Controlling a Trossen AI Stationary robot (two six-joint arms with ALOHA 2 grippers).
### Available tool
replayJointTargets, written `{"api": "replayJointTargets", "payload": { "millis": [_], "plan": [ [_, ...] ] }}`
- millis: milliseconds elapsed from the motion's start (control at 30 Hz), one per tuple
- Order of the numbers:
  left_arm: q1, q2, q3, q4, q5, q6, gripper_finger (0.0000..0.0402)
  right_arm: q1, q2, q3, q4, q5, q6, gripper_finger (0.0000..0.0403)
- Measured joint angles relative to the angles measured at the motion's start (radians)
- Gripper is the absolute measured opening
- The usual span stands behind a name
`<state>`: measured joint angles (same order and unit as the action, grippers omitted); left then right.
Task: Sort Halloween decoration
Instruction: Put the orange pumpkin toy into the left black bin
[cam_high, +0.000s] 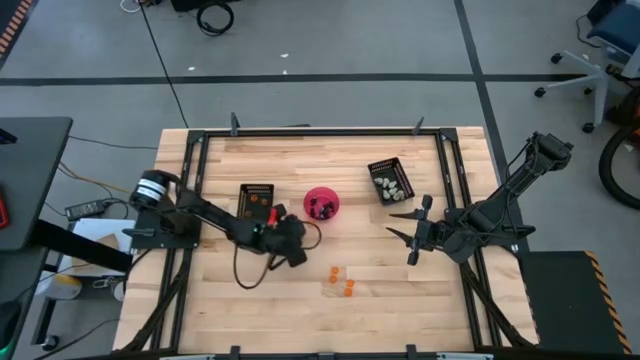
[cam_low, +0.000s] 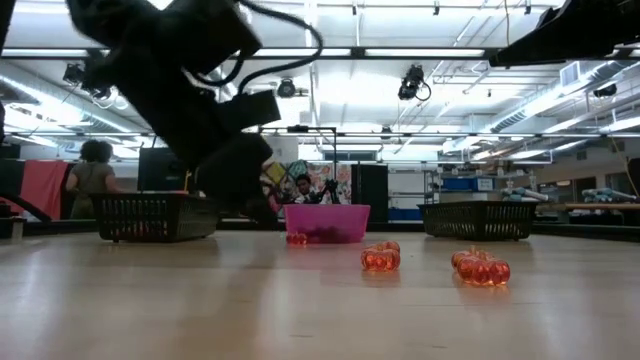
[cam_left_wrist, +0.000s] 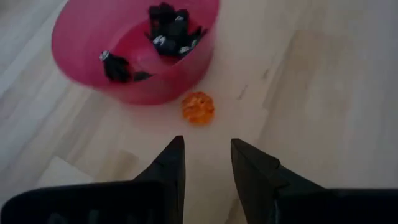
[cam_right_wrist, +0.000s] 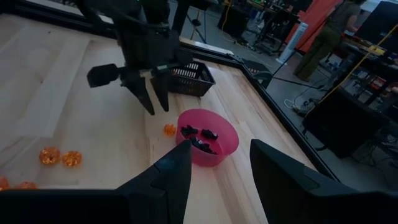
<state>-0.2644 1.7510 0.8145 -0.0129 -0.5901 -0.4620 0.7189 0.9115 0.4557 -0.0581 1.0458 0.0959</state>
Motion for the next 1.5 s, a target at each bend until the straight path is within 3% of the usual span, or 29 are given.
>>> {"api": "replayJointTargets", "payload": {
  "millis": [167, 367, 633, 767, 1133, 1500],
  "plan": [
    [0.022, 0.001, -0.096, 0.246, -0.001, -0.024, 0.0101, 0.000, 0.000, 0.000, 0.004, 0.000, -0.002, 0.0167],
    [0.028, 0.028, -0.101, 0.306, -0.001, -0.025, 0.0109, 0.000, 0.000, 0.000, 0.005, 0.008, -0.002, 0.0167],
    [0.040, 0.036, -0.102, 0.311, -0.012, -0.047, 0.0198, 0.000, 0.000, 0.000, 0.005, 0.008, -0.003, 0.0167],
    [0.039, 0.036, -0.101, 0.313, -0.011, -0.018, 0.0222, 0.000, 0.000, 0.000, 0.006, 0.008, -0.003, 0.0167],
    [0.081, 0.036, -0.029, 0.202, 0.066, -0.017, 0.0193, -0.010, 0.000, 0.000, 0.020, 0.006, -0.017, 0.0167],
    [0.084, 0.100, -0.018, 0.240, 0.105, -0.017, 0.0192, -0.010, 0.000, 0.000, 0.020, 0.000, -0.021, 0.0167]
  ]
}}
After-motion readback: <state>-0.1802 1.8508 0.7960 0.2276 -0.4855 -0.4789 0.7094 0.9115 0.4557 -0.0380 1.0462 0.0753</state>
